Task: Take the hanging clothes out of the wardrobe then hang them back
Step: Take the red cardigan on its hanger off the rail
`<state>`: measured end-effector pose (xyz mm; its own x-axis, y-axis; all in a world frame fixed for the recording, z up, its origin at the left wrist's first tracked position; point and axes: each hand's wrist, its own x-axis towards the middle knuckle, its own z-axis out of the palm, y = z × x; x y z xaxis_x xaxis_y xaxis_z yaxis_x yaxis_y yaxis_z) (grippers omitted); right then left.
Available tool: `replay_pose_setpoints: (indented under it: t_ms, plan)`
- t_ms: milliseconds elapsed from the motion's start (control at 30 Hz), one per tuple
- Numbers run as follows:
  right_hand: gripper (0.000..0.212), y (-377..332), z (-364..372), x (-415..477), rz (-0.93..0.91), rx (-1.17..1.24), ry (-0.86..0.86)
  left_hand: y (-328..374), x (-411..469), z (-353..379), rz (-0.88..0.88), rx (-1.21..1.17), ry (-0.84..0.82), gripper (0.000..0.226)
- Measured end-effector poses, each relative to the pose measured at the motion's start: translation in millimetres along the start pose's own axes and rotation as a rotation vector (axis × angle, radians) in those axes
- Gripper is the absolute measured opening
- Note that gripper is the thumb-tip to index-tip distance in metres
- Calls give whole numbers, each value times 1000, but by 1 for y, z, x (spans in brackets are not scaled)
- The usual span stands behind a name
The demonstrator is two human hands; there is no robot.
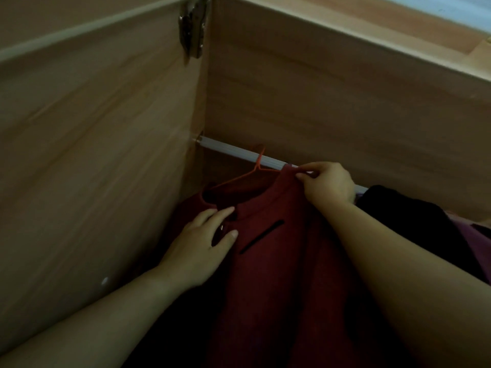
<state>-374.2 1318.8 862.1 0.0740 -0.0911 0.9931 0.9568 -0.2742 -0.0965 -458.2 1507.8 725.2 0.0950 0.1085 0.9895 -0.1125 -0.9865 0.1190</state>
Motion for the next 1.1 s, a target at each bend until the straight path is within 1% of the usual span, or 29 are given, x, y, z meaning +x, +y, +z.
replay_pose_setpoints:
  t_ms: [100,200,267,333,433,500,600,667,733,833,900,967,1033,1067,1100]
  plan:
    - [15,12,-13,-20,-19,-50,28,7,0,-4,34,22,74,49]
    - [14,24,-29,-42,23,-42,4,13,1,-11,52,75,160,48]
    - [15,25,-33,-41,47,-26,-1,15,2,-12,43,125,140,54]
    - [17,20,-34,-26,82,-14,33,18,5,-11,41,151,91,59]
    - [19,11,-37,-7,134,18,75,19,15,-12,36,174,58,49]
    - [20,11,-40,-8,111,11,111,21,20,-17,16,149,70,49]
    - [20,16,-43,-26,2,14,180,26,19,-26,4,113,140,49]
    - [20,24,-50,-38,-13,26,166,27,14,-33,21,152,183,51]
    - [19,37,-59,-54,-7,38,130,28,5,-41,28,213,182,55]
    - [16,54,-74,-94,-12,100,59,32,-17,-47,43,293,131,52]
    - [13,63,-81,-127,-28,157,20,38,-37,-48,99,307,63,52]
    - [13,73,-88,-163,-41,231,5,44,-64,-50,136,313,-87,61]
    - [13,83,-93,-198,-37,294,-41,49,-99,-51,110,311,-234,62]
    - [14,87,-96,-215,-33,315,-88,52,-119,-50,86,303,-245,57]
    - [16,92,-98,-231,-29,336,-147,55,-139,-48,66,286,-207,53]
